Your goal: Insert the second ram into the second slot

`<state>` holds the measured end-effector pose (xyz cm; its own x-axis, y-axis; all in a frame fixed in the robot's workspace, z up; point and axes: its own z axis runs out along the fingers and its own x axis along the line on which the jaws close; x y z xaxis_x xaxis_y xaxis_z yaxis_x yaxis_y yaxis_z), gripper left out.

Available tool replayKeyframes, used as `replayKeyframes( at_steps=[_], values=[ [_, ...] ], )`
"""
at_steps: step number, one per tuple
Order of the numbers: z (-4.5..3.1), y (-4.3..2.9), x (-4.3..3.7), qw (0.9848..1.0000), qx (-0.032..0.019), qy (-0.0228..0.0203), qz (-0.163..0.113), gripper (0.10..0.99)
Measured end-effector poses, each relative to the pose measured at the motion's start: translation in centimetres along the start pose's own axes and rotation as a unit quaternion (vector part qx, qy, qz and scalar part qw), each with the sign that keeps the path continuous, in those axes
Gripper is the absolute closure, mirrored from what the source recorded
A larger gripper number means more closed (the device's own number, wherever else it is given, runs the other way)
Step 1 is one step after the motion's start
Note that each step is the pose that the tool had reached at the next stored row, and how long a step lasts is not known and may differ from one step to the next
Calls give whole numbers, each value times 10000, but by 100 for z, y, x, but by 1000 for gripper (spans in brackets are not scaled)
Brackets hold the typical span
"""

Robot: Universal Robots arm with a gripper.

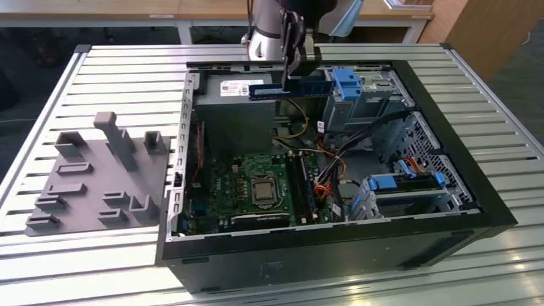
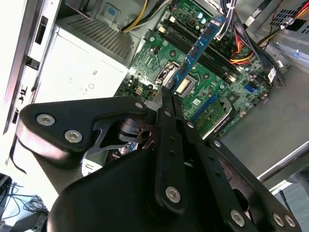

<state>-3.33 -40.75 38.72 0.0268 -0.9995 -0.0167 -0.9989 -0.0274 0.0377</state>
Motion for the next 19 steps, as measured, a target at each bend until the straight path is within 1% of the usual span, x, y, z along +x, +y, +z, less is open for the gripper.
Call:
replayKeyframes(
  at_steps=[8, 19],
  values=[
    [0, 1, 43, 10000, 0, 8, 0, 961],
    [-1, 2, 77, 10000, -1, 22, 1, 961]
  ],
)
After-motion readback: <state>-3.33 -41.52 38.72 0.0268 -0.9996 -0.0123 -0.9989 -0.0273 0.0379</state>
